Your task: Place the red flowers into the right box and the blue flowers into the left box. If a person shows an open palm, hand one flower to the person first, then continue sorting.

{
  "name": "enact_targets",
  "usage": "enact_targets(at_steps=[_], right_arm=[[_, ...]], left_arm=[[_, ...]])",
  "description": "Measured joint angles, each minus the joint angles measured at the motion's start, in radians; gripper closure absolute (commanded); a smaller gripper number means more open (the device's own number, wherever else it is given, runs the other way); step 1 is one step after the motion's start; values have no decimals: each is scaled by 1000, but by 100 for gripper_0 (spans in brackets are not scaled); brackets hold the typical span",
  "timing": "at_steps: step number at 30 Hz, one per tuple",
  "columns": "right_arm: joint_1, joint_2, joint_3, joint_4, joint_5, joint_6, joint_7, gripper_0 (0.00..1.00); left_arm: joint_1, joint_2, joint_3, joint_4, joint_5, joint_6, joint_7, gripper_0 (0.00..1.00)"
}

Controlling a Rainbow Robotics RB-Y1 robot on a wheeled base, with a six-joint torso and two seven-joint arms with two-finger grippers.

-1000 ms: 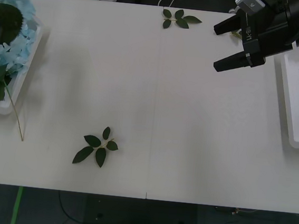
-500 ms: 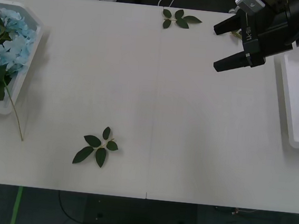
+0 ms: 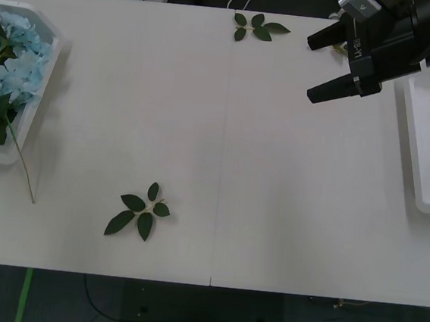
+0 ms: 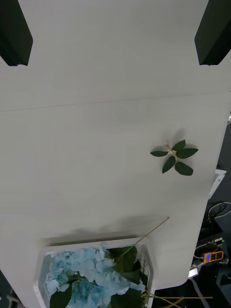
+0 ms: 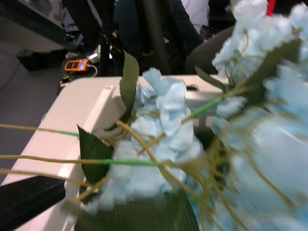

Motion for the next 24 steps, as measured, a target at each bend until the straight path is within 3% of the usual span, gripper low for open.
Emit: enact_targets(at_steps=[1,5,10,13,20,24], right_arm=[[0,0,0,0,0,0,0,0],[0,0,0,0,0,0,0,0],[0,0,0,0,0,0,0,0],[0,0,0,0,0,0,0,0],[0,0,0,0,0,0,0,0],[0,0,0,0,0,0,0,0]], left_arm=[[11,7,0,-23,34,-14,0,0],[113,40,56,-166,192,-72,0,0],[295,42,260,-360,445,-133,0,0],[390,42,321,-421,571,-247,0,0],[554,42,270,-476,790,-620,-2,0],[567,38,177,-506,856,-695,-33,0]])
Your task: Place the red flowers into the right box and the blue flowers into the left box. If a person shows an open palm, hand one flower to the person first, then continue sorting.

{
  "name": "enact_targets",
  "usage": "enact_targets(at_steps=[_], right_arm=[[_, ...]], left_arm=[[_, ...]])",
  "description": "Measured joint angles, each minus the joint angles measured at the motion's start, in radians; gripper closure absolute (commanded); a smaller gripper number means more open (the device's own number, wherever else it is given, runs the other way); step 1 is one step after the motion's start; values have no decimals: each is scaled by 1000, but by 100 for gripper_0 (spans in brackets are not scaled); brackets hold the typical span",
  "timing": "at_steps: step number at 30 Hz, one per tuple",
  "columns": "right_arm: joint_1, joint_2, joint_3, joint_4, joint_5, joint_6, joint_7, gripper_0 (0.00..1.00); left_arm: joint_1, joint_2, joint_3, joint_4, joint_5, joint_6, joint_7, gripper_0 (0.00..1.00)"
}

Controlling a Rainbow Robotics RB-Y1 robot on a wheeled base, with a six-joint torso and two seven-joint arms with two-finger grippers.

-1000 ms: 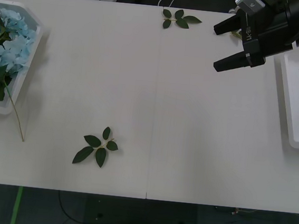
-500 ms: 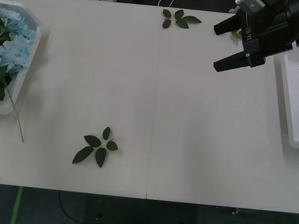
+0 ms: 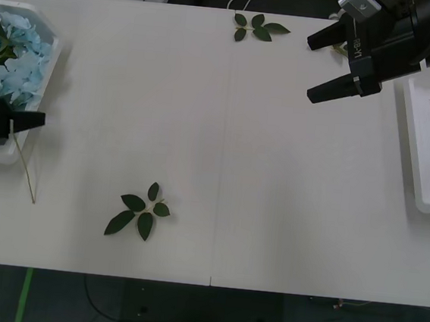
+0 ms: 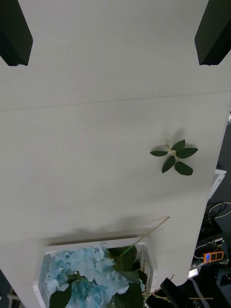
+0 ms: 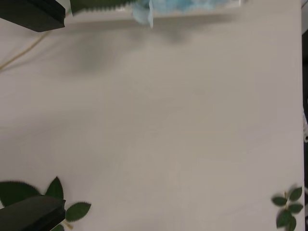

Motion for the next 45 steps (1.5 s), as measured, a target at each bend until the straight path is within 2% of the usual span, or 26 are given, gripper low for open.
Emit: enact_targets(at_steps=[3,6,10,14,18,20,22,27,31,37,39,45], right_arm=[[0,0,0,0,0,0,0,0],[0,0,0,0,0,0,0,0],[0,0,0,0,0,0,0,0],[0,0,0,0,0,0,0,0],[0,0,0,0,0,0,0,0],[0,0,0,0,0,0,0,0],[0,0,0,0,0,0,0,0],[0,0,0,0,0,0,0,0],[0,0,0,0,0,0,0,0],[0,0,0,0,0,0,0,0],[0,0,0,0,0,0,0,0],[0,0,0,0,0,0,0,0]], left_arm=[[0,-29,-62,-40,24,-6,-124,0],[-12,-77,-106,-77,15,41,-346,0],[-89,-168,-126,-100,-8,248,-616,0],[-187,-281,-120,-105,-13,402,-635,0],[-213,-329,-88,-100,56,411,-644,0],[-213,-330,-68,-67,164,388,-695,0],[-212,-327,-54,15,329,339,-835,0],[-212,-268,-77,269,702,266,-1312,0],[-213,-131,-226,397,965,170,-1266,0],[-246,92,-479,379,1199,25,-1206,0],[-265,124,-506,353,1216,1,-1206,0],[-304,125,-506,326,1264,-10,-1206,0]])
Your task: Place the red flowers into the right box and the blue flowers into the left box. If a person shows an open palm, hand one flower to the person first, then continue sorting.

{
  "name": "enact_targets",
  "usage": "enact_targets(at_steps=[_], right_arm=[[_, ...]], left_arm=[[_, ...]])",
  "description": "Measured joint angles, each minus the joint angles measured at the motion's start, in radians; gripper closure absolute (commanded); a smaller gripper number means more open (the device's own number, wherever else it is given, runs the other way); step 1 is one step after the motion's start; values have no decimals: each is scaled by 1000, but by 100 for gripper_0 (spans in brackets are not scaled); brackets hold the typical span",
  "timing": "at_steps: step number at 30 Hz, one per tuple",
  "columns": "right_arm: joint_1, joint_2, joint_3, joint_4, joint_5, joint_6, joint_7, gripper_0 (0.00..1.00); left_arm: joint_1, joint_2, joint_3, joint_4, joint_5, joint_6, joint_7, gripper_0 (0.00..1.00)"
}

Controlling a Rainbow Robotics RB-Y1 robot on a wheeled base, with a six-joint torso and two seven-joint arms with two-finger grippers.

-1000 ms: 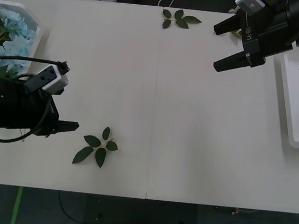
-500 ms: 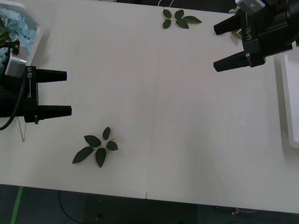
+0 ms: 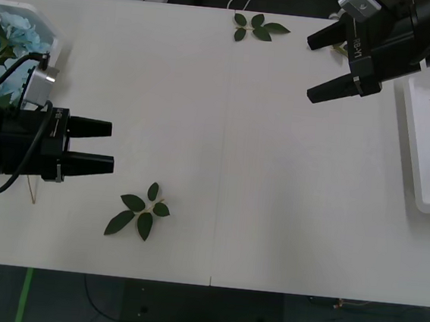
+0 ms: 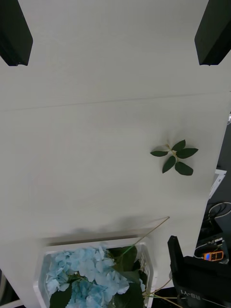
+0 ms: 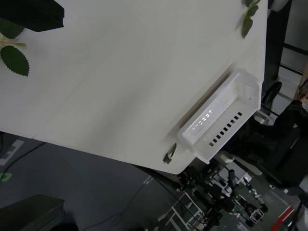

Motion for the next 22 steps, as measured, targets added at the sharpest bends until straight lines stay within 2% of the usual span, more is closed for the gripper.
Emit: enact_targets(at_steps=[8,22], right_arm=[[0,0,0,0,0,0,0,0],[0,0,0,0,0,0,0,0]], left_arm=[[-60,0,7,-34,20,-34,0,0],[-62,0,15,-62,22,-60,0,0]])
